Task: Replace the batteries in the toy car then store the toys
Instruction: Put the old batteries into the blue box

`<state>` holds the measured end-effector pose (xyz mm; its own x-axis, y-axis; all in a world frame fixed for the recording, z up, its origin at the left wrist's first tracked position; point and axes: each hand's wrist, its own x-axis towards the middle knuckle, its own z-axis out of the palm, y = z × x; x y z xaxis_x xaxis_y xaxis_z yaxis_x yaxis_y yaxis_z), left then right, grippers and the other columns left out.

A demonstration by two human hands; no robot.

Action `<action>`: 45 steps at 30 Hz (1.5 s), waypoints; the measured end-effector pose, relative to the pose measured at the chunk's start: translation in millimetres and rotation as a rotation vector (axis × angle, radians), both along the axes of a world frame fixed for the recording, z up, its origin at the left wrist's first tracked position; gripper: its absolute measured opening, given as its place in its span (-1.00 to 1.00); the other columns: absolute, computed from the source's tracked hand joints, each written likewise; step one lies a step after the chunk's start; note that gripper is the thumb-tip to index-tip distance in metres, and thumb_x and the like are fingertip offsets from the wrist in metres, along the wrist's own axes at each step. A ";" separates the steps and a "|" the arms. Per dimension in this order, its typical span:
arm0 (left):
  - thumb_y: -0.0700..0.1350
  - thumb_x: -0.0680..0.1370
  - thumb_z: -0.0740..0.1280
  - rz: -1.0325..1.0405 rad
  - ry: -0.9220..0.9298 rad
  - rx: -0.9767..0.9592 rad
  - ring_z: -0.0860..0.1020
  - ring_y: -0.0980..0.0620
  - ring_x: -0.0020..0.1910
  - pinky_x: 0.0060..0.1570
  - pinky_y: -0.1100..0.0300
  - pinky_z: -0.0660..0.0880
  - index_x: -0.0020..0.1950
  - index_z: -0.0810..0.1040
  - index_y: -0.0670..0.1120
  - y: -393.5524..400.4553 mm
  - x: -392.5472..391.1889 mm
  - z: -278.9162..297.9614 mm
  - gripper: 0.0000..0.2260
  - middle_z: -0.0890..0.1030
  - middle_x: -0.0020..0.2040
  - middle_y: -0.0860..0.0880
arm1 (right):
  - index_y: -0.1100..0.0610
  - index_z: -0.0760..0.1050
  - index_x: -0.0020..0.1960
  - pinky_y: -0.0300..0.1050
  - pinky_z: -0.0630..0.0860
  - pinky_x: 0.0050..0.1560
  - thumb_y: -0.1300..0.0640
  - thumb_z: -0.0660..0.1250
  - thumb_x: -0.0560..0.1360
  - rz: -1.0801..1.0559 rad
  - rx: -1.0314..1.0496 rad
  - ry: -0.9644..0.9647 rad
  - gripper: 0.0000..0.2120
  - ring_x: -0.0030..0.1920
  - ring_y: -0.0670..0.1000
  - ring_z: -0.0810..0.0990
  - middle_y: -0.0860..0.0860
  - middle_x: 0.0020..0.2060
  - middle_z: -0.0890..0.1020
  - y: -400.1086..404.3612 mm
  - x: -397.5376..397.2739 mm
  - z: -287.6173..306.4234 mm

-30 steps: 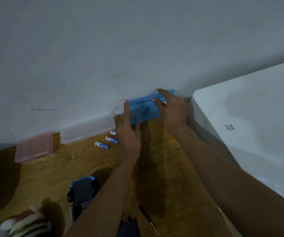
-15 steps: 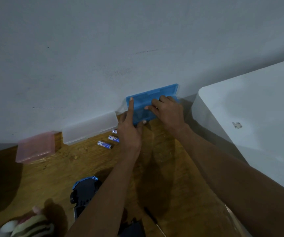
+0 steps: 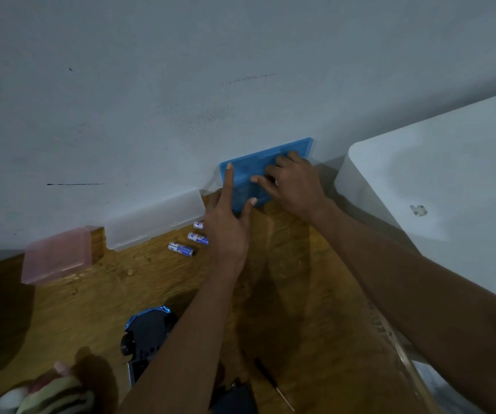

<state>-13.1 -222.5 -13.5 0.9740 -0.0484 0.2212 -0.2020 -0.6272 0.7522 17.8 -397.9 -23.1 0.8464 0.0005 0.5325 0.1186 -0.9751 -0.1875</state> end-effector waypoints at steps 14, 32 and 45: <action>-0.03 0.56 0.46 0.006 0.000 -0.008 0.59 -0.09 0.13 0.11 0.01 0.62 0.62 0.18 0.12 -1.8 -2.1 2.4 -0.29 0.60 0.23 -0.18 | 0.14 0.56 -0.14 0.05 0.47 -0.17 -0.34 0.26 0.50 -0.125 0.042 -0.003 -0.48 -0.12 0.14 0.55 0.10 -0.21 0.62 1.8 -7.1 1.0; -0.03 0.55 0.46 0.022 0.009 -0.029 0.60 -0.11 0.16 0.13 -0.03 0.62 0.62 0.18 0.15 -2.6 -1.3 1.9 -0.28 0.59 0.25 -0.18 | 0.02 0.50 0.32 -0.11 0.38 -0.09 -0.19 0.32 0.55 -0.302 0.310 -0.036 -0.57 -0.02 0.09 0.48 0.09 -0.01 0.57 12.0 -23.0 10.2; -0.03 0.54 0.47 0.048 0.127 -0.092 0.59 -0.12 0.24 0.15 -0.10 0.62 0.63 0.08 0.17 -1.6 -0.6 4.4 -0.22 0.57 0.34 -0.16 | 0.01 0.54 0.12 0.12 0.29 0.27 -0.12 0.40 0.51 -0.211 0.255 0.046 -0.72 0.30 0.12 0.46 0.00 0.16 0.61 6.7 -52.0 14.4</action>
<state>-13.7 -224.1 -9.0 0.9952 0.0138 0.0970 -0.0725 -0.5612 0.8245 -34.1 -391.2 -8.7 0.8369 -0.3055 0.4541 -0.0950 -0.8982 -0.4292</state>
